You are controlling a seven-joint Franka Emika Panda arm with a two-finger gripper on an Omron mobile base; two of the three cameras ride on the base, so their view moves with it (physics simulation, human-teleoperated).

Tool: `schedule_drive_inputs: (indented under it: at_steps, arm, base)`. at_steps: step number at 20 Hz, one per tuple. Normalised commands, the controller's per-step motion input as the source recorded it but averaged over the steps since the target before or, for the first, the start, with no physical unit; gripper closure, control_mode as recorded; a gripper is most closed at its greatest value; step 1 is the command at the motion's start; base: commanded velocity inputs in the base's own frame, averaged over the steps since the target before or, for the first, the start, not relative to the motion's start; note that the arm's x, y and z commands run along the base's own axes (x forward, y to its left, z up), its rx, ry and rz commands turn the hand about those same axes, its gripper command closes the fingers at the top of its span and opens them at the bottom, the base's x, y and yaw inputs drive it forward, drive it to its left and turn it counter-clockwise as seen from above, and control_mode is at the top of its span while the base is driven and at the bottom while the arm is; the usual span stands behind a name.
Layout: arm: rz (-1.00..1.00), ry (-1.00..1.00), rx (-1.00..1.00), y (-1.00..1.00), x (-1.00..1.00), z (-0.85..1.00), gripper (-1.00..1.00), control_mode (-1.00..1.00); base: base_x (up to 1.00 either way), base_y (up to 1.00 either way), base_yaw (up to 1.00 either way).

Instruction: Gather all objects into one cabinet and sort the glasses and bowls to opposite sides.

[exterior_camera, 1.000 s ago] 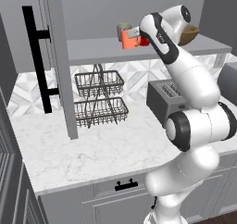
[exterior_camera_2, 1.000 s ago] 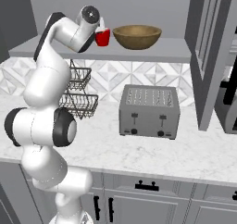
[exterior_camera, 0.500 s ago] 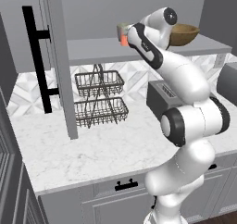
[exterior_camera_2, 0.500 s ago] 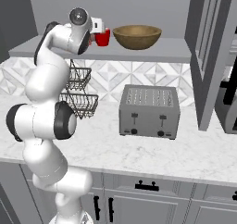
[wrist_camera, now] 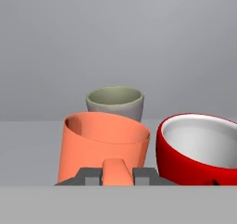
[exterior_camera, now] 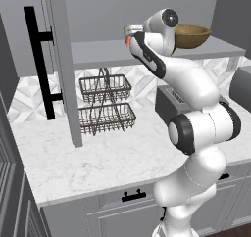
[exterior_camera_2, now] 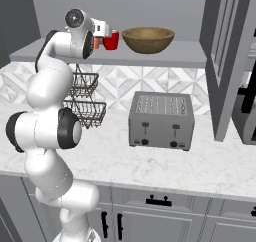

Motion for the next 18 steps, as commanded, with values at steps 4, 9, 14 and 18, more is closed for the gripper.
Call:
schedule_drive_inputs:
  at_steps: [4, 9, 14, 18]
  arm:
    - [-0.06, 0.0, 0.0, 0.0, 0.13, -0.17, 1.0, -1.0]
    - [0.0, 0.0, 0.0, 0.0, 0.01, -0.01, 1.0, -1.0]
    - [0.0, 0.02, 0.13, 0.2, 0.0, -0.29, -1.0, -1.0]
    - [0.0, 0.01, 0.18, 0.1, 0.0, -0.28, -1.0, -1.0]
  base:
    - [0.0, 0.0, 0.0]
    - [0.0, 0.0, 0.0]
    - [0.0, 0.0, 0.0]
    - [0.0, 0.0, 0.0]
